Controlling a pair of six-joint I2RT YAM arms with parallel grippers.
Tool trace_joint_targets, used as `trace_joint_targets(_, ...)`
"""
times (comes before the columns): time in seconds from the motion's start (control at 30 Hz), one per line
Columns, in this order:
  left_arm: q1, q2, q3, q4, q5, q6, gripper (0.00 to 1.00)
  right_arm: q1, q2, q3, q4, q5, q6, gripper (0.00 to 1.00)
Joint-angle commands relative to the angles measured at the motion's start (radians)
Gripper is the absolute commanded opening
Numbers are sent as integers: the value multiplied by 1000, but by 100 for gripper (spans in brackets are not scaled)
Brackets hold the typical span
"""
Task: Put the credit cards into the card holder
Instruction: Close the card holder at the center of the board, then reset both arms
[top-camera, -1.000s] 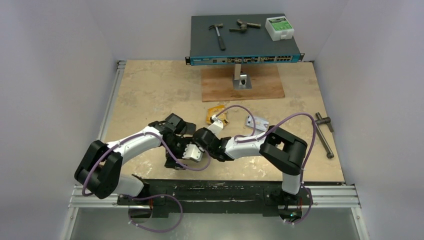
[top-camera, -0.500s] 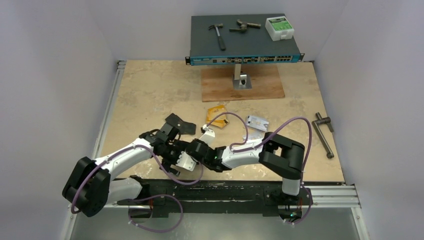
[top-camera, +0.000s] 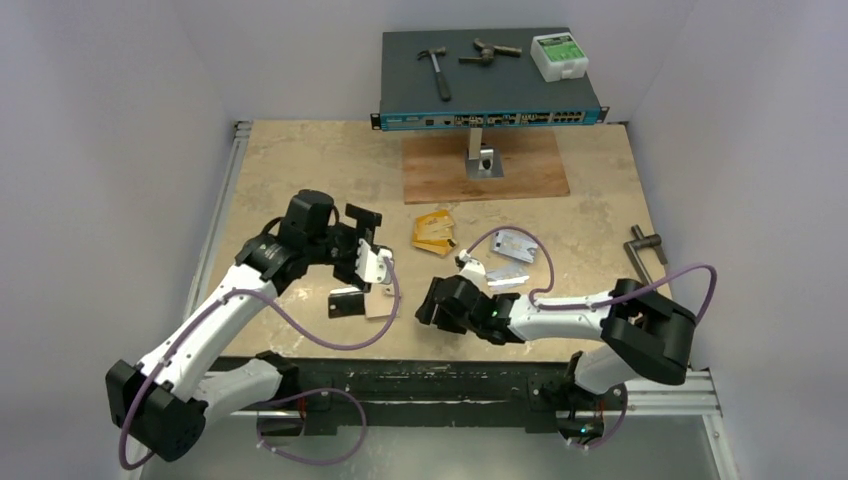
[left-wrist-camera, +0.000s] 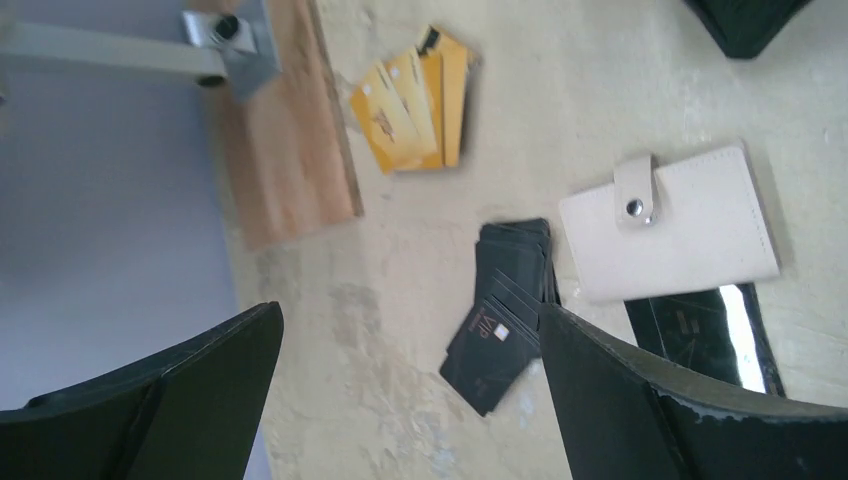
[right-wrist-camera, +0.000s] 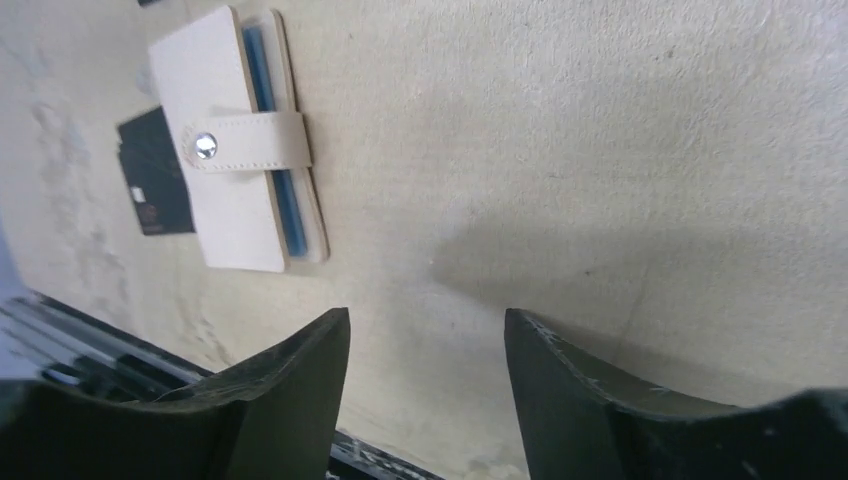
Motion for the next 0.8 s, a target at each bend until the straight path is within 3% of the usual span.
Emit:
trace_joint_targets(0.0,-14,-59,16,-44,95,-48,100,-8,-20,36,-321,-41,-195,62)
trace_joint_targets(0.1,-13,-59,74,-69,70,-112,100,-11,-97,60,-350,-47,-243,70)
trace_joint_targets(0.17,-12,-40,138,-57,18,-253,100,-20,-155,83,-377,-44,-275,76)
trace_joint_targets(0.3,-4,60,346,-236,-47,-433,100,-71,-239,192,-491,-19,-371,90)
trace_joint_targets(0.33,10,81,387,-276,-42,-473,100,-93,-254,221,-511,-22,-395,97)
trace_joint_targets(0.47,173,96,476,-309,67,-639,100,-227,-320,312,-550,-68,-500,99)
trace_joint_targets(0.6,302,65,436,-250,87,-738,100,-411,-370,381,-530,-130,-625,99)
trace_joint_targets(0.77,429,21,254,-48,10,-868,100,-647,-362,428,-490,-34,-658,99)
